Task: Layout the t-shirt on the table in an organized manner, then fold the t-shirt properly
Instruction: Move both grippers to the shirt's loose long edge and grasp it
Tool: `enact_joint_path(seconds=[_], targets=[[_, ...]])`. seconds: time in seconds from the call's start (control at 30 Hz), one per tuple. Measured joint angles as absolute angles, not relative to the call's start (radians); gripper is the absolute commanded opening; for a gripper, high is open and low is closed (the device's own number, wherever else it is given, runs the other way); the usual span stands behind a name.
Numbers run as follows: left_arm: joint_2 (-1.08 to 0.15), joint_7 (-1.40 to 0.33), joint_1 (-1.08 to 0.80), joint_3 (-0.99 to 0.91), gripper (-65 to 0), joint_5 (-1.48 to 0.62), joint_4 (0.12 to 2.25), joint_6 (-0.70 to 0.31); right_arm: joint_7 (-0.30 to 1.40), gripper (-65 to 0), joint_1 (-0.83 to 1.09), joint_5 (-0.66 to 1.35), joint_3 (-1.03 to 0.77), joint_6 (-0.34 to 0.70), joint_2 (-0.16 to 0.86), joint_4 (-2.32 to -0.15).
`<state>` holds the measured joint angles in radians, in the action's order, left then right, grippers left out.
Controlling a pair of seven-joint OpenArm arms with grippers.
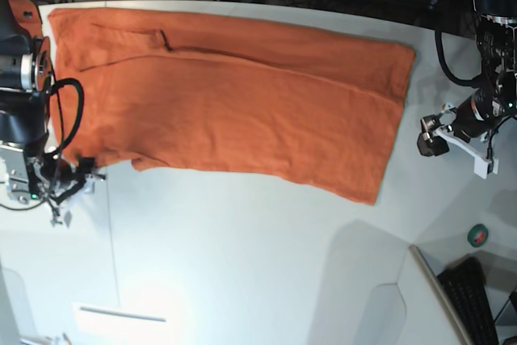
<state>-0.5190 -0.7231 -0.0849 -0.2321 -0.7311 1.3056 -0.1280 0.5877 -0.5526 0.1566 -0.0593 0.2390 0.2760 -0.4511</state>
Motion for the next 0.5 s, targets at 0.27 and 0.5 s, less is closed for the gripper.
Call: enact_joint_path(seconds=[0.27,0.5], targets=[[-0.515,-0.724,-0.038,-0.224,-12.0,-0.733,1.282,-0.129,0.579,-65.0,-0.543,0.154,-0.06,0.226,0.27,-0.458],[-0.523,-0.726,0.179,-0.021,-12.0,-0.73,1.08,-0.127,0.578,-65.0,-0.546,0.148,-0.06,0.22,0.257,-0.458]])
